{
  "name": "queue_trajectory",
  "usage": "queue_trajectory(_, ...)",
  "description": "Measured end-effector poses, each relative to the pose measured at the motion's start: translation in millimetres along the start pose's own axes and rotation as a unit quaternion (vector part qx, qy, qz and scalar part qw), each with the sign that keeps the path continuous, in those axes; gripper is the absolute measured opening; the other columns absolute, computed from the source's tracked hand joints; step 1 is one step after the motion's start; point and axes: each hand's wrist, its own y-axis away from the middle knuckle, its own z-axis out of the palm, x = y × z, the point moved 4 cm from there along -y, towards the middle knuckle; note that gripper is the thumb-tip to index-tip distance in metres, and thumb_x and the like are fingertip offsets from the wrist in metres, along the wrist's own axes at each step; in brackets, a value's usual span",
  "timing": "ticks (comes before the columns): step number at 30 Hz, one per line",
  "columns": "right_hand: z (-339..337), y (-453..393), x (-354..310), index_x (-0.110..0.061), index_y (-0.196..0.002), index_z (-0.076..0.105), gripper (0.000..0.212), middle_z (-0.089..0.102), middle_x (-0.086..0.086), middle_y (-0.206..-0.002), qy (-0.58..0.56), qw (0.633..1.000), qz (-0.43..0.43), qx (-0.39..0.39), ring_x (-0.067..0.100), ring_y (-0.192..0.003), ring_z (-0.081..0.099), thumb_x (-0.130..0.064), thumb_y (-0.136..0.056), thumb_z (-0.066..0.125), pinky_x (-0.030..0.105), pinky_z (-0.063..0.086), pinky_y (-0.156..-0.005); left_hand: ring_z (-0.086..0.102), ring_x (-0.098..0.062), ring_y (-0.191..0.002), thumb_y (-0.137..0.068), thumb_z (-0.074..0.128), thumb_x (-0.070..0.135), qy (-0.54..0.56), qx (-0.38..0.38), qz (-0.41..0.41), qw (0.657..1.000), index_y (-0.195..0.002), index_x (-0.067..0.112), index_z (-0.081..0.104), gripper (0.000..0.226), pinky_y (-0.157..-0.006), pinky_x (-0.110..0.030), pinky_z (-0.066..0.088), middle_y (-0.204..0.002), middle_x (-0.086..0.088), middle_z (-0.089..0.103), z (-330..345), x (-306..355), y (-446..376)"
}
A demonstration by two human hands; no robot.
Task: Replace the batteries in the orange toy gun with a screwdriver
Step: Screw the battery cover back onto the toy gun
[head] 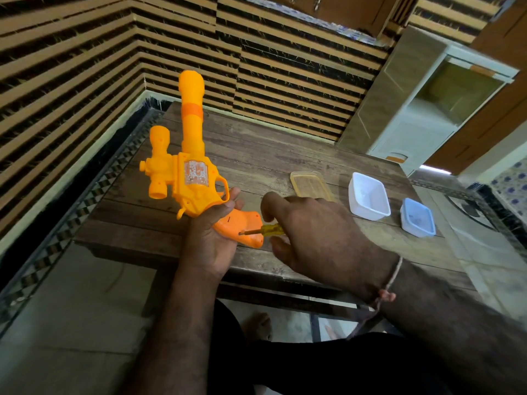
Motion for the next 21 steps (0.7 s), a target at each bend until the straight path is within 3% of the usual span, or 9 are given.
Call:
queue_trajectory(2,-0.6,-0.4,1.2,-0.027,-0.108,0.046,0.019,0.061,-0.003,-0.099,-0.011,1.000,-0.002,-0.012,0.026,-0.084,0.061,-0.029,-0.091,0.053,0.030,0.034,-0.060,0.072,-0.014,-0.096,-0.072,0.061,0.009,0.003,0.005,0.003,1.000,-0.125,0.020,0.057,0.055,-0.067,-0.032,0.059,-0.101,-0.002,0.075,-1.8,1.6,-1.1)
queue_trajectory(8,-2.1,-3.0,-1.1,-0.025,-0.112,0.052,0.031,0.062,-0.003,-0.099,0.026,0.999,-0.013,0.013,0.025,-0.088,0.062,-0.050,-0.097,0.044,0.030,0.036,-0.062,0.069,-0.016,-0.101,-0.071,0.061,0.009,0.006,0.016,0.000,1.000,-0.117,0.019,0.061,0.047,-0.063,-0.030,0.058,-0.103,-0.003,0.073,-2.5,0.8,-1.6)
queue_trajectory(11,-1.4,-1.9,-1.1,-0.026,-0.117,0.041,0.029,0.063,-0.003,-0.094,0.015,1.000,-0.013,0.012,0.027,-0.080,0.062,-0.037,-0.093,0.053,0.032,0.044,-0.060,0.068,-0.016,-0.104,-0.072,0.060,0.009,0.011,0.000,-0.004,1.000,-0.121,0.020,0.058,0.050,-0.067,-0.033,0.058,-0.101,-0.001,0.074,-1.9,-1.3,-3.4)
queue_trajectory(14,-2.5,-1.9,1.4,-0.025,-0.109,0.046,0.017,0.062,-0.002,-0.094,0.006,1.000,-0.013,-0.006,0.028,-0.080,0.062,-0.024,-0.092,0.051,0.036,0.049,-0.063,0.070,-0.015,-0.096,-0.072,0.061,0.009,0.003,-0.005,0.005,1.000,-0.125,0.017,0.054,0.054,-0.071,-0.037,0.058,-0.098,0.001,0.074,-2.3,1.1,-3.0)
queue_trajectory(17,-4.6,-3.4,1.6,-0.025,-0.105,0.054,0.014,0.059,-0.004,-0.098,0.024,0.999,-0.025,0.000,0.025,-0.087,0.062,-0.034,-0.095,0.049,0.033,0.044,-0.062,0.070,-0.014,-0.094,-0.071,0.061,0.009,-0.002,0.001,0.014,1.000,-0.116,0.017,0.060,0.045,-0.070,-0.034,0.058,-0.097,0.001,0.074,-3.0,2.2,-2.8)
queue_trajectory(21,-1.6,-4.1,-0.7,-0.024,-0.103,0.059,0.027,0.055,-0.005,-0.100,0.044,0.999,-0.024,-0.004,0.022,-0.089,0.061,-0.046,-0.096,0.044,0.030,0.037,-0.060,0.068,-0.018,-0.098,-0.070,0.062,0.009,0.008,0.021,-0.001,1.000,-0.107,0.020,0.066,0.039,-0.063,-0.030,0.058,-0.105,-0.006,0.072,-5.2,0.1,-3.0)
